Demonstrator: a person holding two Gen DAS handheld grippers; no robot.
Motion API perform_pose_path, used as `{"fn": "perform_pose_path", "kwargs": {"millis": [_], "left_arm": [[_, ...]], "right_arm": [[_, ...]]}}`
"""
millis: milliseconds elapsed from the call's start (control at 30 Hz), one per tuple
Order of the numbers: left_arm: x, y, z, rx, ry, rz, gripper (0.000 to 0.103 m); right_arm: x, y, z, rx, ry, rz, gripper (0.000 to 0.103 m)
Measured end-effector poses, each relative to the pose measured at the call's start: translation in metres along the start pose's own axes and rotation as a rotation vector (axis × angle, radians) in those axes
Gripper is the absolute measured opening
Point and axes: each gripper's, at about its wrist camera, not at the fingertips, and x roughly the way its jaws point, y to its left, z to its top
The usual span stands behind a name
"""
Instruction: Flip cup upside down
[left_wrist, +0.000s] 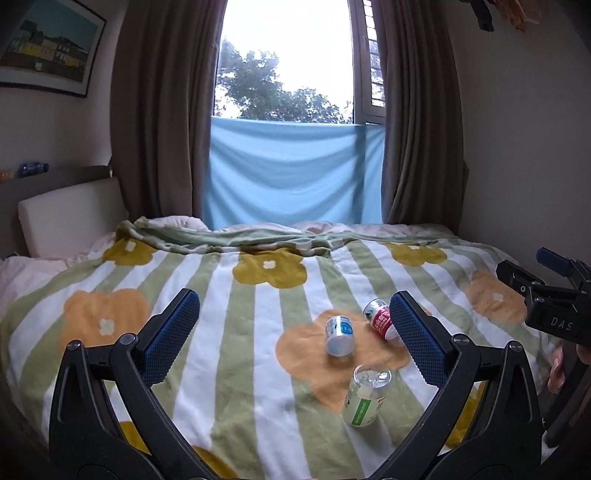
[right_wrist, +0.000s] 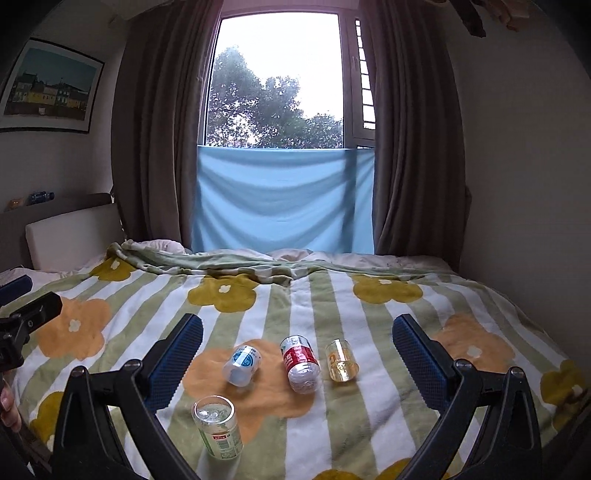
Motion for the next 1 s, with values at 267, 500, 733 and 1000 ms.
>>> {"fn": "perform_pose_path", "kwargs": {"millis": [267, 500, 733, 1000], "left_arm": [[0.000, -0.003, -0.004, -0.004, -0.021, 0.005, 0.103], [0.001, -0.007, -0.005, 0.006, -0.014, 0.000, 0.103], [0.003, -0.010, -0.005, 0.013, -0.014, -0.002, 0.102], [0.002, -0.013, -0.003, 0.018, -0.020, -0.006, 0.103]], "right_arm": [[-0.002, -0.003, 0.000, 0.009, 0.005, 0.009, 0.103], [0.000, -0.001, -0.004, 0.011, 0.015, 0.018, 0.103], [0.000, -0.002, -0.004, 0.015, 0.020, 0.024, 0.103], [0.001, -0.001, -0.005, 0.018, 0.021, 0.023, 0.103]]}}
